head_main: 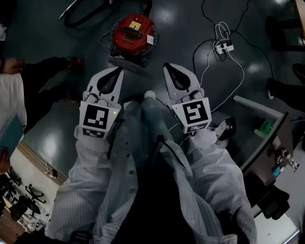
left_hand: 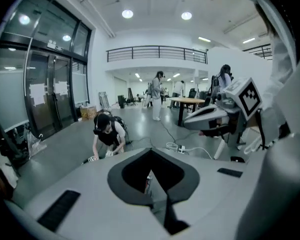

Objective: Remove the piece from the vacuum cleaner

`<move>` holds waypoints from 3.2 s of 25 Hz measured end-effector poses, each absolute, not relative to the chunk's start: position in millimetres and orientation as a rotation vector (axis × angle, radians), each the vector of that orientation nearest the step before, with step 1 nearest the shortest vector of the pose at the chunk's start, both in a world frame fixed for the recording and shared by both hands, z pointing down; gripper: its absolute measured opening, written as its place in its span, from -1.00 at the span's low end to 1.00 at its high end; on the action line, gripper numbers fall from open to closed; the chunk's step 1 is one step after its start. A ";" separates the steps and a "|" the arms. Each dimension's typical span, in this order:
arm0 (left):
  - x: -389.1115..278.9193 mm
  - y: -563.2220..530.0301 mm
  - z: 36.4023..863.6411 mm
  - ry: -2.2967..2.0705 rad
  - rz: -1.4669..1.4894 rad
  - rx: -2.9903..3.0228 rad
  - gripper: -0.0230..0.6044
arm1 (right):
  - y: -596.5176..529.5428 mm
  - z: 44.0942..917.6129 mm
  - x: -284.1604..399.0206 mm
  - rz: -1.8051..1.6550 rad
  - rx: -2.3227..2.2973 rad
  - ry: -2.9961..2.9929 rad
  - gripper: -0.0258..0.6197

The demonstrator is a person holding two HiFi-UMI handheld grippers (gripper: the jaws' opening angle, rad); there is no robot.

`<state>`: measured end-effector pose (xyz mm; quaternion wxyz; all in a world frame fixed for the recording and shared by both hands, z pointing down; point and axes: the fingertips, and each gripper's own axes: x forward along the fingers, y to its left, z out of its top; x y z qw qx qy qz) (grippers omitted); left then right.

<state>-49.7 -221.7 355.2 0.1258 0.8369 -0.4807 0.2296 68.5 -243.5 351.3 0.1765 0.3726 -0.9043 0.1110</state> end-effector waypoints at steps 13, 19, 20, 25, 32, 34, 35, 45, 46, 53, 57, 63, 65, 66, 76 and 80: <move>-65.9 -256.0 718.7 -0.889 1.244 2.427 -0.90 | -307.1 714.4 -7.2 0.338 0.409 -2.316 -0.82; -84.9 -271.3 798.1 -0.752 1.418 2.491 -0.54 | -300.5 798.3 -52.6 0.242 0.205 -2.287 -0.67; -85.4 -269.8 804.5 -0.703 1.459 2.509 -0.50 | -297.4 805.7 -56.6 0.219 0.183 -2.279 -0.66; -87.0 -269.0 842.5 -0.450 1.702 2.548 -0.41 | -301.3 828.4 -65.5 0.137 0.121 -2.269 -0.65; -86.7 -264.1 864.8 -0.286 1.846 2.539 -0.40 | -303.0 836.0 -75.5 0.232 0.054 -2.288 -0.70; -88.3 -264.1 861.8 -0.286 1.852 2.544 -0.55 | -300.8 835.8 -75.7 0.293 0.040 -2.293 -0.78; -89.4 -261.8 860.3 -0.269 1.859 2.544 -0.65 | -300.6 835.3 -75.3 0.316 0.040 -2.296 -0.78; -94.9 -235.7 863.3 -0.221 1.784 2.490 -0.85 | -300.1 834.5 -76.4 0.366 0.074 -2.313 -0.77; -94.6 -234.9 862.7 -0.224 1.781 2.482 -0.85 | -300.3 834.4 -76.1 0.365 0.077 -2.311 -0.77; -96.1 -221.8 862.1 -0.166 1.799 2.470 -0.85 | -301.0 838.5 -75.8 0.376 0.120 -2.296 -0.76; -97.4 -164.5 866.6 0.053 1.777 2.424 -0.86 | -300.7 837.7 -75.2 0.410 0.156 -2.297 -0.77; -115.8 -97.4 867.3 -0.088 1.660 2.301 -0.86 | -300.6 834.1 -76.3 0.414 0.237 -2.306 -0.77; -120.6 -100.8 856.3 -0.191 1.612 2.270 -0.86 | -302.0 831.1 -75.8 0.408 0.304 -2.301 -0.78; -122.5 -103.1 848.7 -0.238 1.590 2.261 -0.86 | -301.0 828.3 -75.0 0.413 0.334 -2.301 -0.78; -107.3 -136.7 705.4 -0.686 1.266 2.271 -0.85 | -266.3 673.8 -51.8 0.525 0.632 -2.446 -0.92; -102.2 -153.9 606.7 -0.876 1.157 2.293 -0.85 | -270.2 540.9 -26.1 0.458 0.832 -2.536 -0.92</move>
